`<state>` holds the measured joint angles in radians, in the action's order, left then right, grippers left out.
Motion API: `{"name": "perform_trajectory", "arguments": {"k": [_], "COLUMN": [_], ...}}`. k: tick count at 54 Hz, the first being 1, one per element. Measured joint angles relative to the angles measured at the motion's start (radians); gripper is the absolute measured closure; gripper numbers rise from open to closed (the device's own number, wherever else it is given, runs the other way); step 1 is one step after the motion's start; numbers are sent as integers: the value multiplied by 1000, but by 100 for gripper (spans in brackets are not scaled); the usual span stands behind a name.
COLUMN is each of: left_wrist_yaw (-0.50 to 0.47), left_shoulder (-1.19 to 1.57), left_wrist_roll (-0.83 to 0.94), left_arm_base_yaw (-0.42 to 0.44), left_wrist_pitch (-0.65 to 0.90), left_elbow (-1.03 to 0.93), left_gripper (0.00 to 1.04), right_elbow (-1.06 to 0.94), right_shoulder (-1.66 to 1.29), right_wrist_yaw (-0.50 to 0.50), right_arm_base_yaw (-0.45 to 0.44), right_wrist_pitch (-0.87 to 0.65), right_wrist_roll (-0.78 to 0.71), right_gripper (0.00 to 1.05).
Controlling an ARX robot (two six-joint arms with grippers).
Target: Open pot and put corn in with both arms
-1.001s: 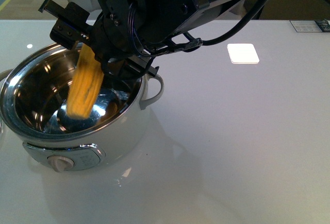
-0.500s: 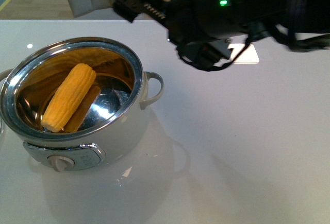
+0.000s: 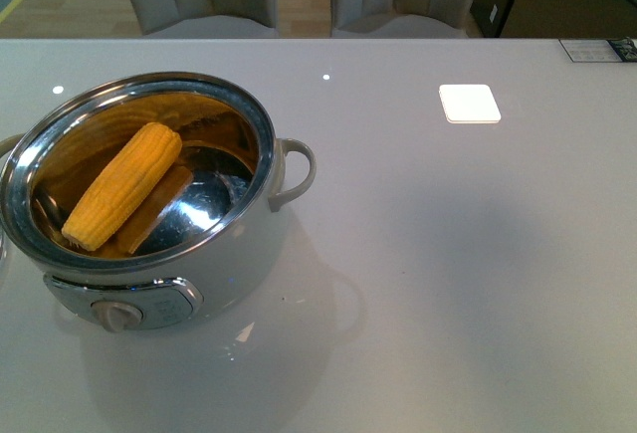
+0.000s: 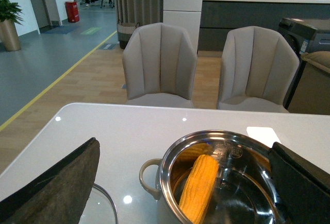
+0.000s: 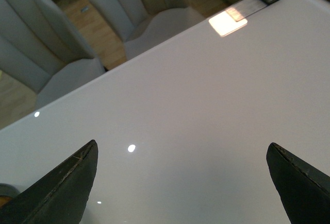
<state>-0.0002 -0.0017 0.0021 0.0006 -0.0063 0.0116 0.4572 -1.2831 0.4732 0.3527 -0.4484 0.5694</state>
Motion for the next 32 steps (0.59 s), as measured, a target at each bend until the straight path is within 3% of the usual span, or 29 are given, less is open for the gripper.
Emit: {"name": "perform_trajectory", "arguments": {"k": [13,20,29,32], "left_wrist_yaw": [0,0,0,0], "left_shoulder": [0,0,0,0], "left_wrist_roll": [0,0,0,0], "left_arm_base_yaw": [0,0,0,0], "left_wrist_pitch": [0,0,0,0], "left_elbow": [0,0,0,0], "left_gripper": [7,7,7,7], "right_elbow": [-177,-235,-255,-296], "right_shoulder": [193,253,257,243], "right_wrist_yaw": [153,182,185,82], "right_arm_base_yaw": [63,98,104,80], "right_wrist_pitch": [36,43,42,-111], "right_wrist_roll": [-10,-10,-10,-95], "right_gripper": [9,9,9,15]}}
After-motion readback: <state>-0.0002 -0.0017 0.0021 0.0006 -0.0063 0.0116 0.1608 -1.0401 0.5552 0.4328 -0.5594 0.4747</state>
